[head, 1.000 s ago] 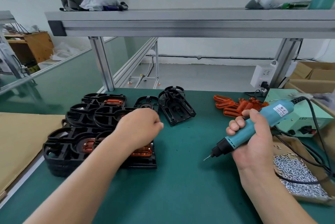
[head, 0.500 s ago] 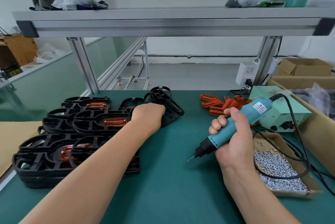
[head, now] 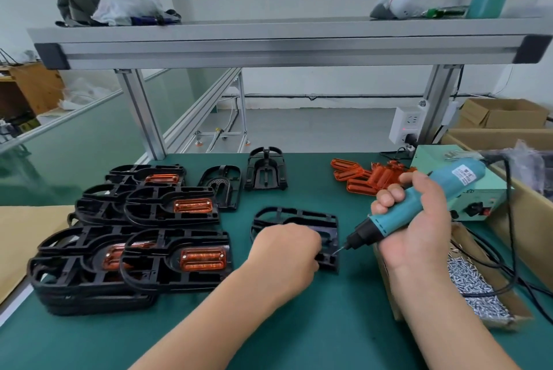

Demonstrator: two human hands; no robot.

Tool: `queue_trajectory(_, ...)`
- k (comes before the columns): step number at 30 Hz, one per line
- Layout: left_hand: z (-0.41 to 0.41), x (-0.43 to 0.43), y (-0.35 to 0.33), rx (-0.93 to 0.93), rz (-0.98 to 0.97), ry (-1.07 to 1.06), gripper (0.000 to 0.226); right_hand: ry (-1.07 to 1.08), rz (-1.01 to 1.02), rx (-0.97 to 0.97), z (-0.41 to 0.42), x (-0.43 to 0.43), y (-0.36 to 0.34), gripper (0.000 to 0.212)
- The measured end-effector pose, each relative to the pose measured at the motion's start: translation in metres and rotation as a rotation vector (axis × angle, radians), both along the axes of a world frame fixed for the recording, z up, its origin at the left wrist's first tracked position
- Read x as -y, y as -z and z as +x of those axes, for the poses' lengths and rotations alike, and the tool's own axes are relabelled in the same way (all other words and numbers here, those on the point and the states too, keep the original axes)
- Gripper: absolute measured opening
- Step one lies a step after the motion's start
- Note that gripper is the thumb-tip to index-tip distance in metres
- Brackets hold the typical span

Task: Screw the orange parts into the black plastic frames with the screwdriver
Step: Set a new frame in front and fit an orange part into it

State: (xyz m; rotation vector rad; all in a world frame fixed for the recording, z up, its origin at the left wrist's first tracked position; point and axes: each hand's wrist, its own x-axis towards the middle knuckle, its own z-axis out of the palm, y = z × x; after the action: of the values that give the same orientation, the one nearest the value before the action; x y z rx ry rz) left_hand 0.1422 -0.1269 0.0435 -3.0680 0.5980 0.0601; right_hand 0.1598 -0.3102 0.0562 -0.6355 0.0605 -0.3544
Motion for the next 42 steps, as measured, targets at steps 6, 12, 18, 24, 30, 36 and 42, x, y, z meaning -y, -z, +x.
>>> queue_trajectory(6,-0.042,0.011,-0.01,-0.112,-0.096,0.087,0.037,0.134,0.108,-0.04,0.005,0.03,0.002,0.014)
queue_trajectory(12,-0.019,-0.018,-0.026,0.007,-0.207,-0.091,0.035,0.174,0.153,-0.038,0.006,0.037,0.005,0.014)
queue_trajectory(18,-0.002,-0.04,-0.022,-0.048,-0.123,-0.134,0.033,0.151,0.137,-0.037,0.008,0.033,0.007,0.014)
queue_trajectory(24,-0.004,-0.043,-0.018,-0.153,-0.142,-0.061,0.021,0.144,0.143,-0.046,0.008,0.034,0.007,0.015)
queue_trajectory(30,0.007,-0.038,-0.033,-0.231,-0.162,-0.02,0.022,0.164,0.18,-0.057,0.01,0.039,0.009,0.016)
queue_trajectory(36,0.068,0.021,-0.032,-0.14,-0.454,-0.008,0.018,0.158,0.173,-0.072,0.013,0.039,0.014,0.017)
queue_trajectory(42,0.136,0.093,-0.013,-0.034,-0.446,-0.005,0.025,0.161,0.157,-0.071,0.015,0.039,0.018,0.019)
